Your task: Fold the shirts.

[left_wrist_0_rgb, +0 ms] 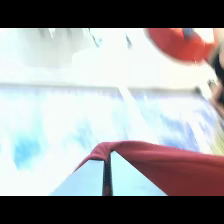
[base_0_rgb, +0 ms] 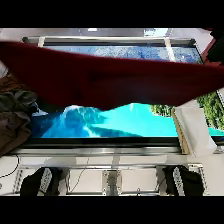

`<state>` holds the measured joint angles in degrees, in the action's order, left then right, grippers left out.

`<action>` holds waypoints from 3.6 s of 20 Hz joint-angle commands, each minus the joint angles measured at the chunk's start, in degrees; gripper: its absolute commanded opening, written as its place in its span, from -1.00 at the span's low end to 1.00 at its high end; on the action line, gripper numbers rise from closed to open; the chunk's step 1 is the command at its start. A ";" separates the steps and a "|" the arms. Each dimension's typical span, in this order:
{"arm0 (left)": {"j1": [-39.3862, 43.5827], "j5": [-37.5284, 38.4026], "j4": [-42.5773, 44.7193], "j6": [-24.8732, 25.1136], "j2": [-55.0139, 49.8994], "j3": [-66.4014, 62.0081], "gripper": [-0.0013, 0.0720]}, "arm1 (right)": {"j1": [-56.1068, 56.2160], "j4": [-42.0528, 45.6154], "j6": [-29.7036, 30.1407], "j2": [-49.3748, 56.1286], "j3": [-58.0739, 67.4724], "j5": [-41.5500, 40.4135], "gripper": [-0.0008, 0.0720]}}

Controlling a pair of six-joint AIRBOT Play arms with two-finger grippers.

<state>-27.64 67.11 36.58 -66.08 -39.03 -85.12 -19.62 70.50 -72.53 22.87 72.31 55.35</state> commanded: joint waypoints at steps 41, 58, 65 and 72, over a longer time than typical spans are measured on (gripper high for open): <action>-14.14 -3.04 28.48 -9.40 -8.57 19.98 0.34 | -0.68 -8.92 2.89 46.49 5.97 8.87 0.25; -18.91 3.82 13.79 -6.12 -24.37 60.59 0.34 | -0.74 -12.00 5.09 45.68 3.04 10.78 0.25; -15.91 -0.37 16.06 -6.75 -24.72 60.61 0.34 | -0.74 -14.40 5.05 45.68 3.04 10.78 0.25; -5.22 -7.85 15.65 -10.54 -27.04 60.61 0.28 | -0.74 -16.17 5.03 45.68 3.04 11.15 0.25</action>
<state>-36.32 63.55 51.27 -74.78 -64.99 -24.58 -20.32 55.05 -67.48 68.60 75.37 66.24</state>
